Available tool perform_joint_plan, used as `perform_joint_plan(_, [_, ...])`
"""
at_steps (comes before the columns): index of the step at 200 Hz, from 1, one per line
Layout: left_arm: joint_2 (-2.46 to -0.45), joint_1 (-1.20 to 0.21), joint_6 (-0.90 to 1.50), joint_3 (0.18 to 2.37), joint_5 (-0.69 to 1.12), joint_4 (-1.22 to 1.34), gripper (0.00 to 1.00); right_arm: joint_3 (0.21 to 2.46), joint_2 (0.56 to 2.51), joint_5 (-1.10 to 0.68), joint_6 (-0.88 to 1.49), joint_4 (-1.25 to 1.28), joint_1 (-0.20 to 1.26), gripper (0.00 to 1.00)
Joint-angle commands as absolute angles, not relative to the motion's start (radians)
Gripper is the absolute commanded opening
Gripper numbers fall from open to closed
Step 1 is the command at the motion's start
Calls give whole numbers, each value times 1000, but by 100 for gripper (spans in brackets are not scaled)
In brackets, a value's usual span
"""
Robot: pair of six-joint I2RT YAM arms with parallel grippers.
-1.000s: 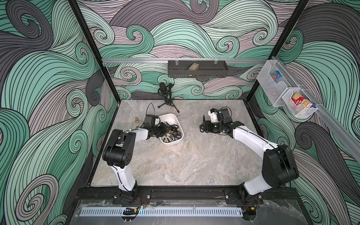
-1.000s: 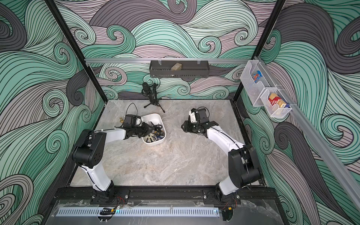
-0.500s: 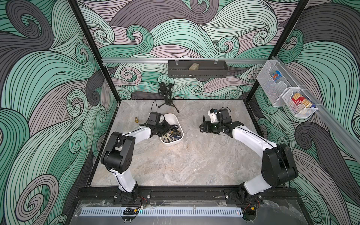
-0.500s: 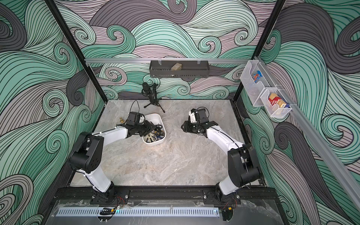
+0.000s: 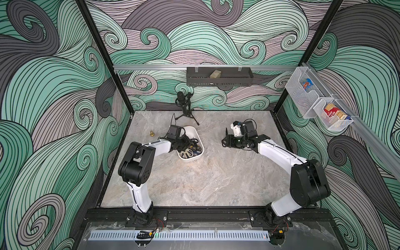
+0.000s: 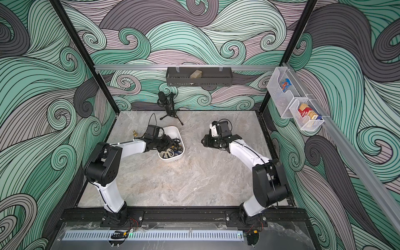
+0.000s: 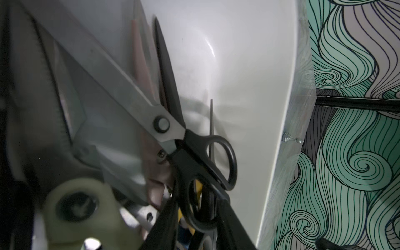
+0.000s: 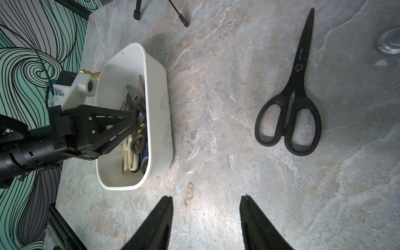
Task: Take the scissors out of the storage box
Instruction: Pick up the scissors from the storage box.
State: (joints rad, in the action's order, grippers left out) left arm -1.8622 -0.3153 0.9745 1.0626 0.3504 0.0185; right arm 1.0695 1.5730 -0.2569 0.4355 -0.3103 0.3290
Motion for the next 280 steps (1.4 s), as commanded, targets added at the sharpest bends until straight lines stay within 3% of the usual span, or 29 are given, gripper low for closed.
perform_joint_plan(1, [-1888,-317,970,1099,321,-4,34,1069,1593,-244,423,-311,329,54])
perform_joint_plan(58, [-1899,-317,942,1113,306,-39,28,1075,1600,-239,424,-312,328,54])
perform_joint_plan(103, [-1890,-317,935,1116,308,-26,9,1077,1595,-242,423,-312,329,54])
perform_joint_plan(141, [-1873,-311,905,1134,304,-39,0,1083,1589,-244,420,-312,329,54])
perform_joint_plan(195, [-1809,-269,794,1120,377,-101,0,1114,1601,-333,377,-311,335,53])
perform_joint_plan(280, [-1725,-233,470,1174,579,-288,0,1185,1679,-672,302,-255,403,54])
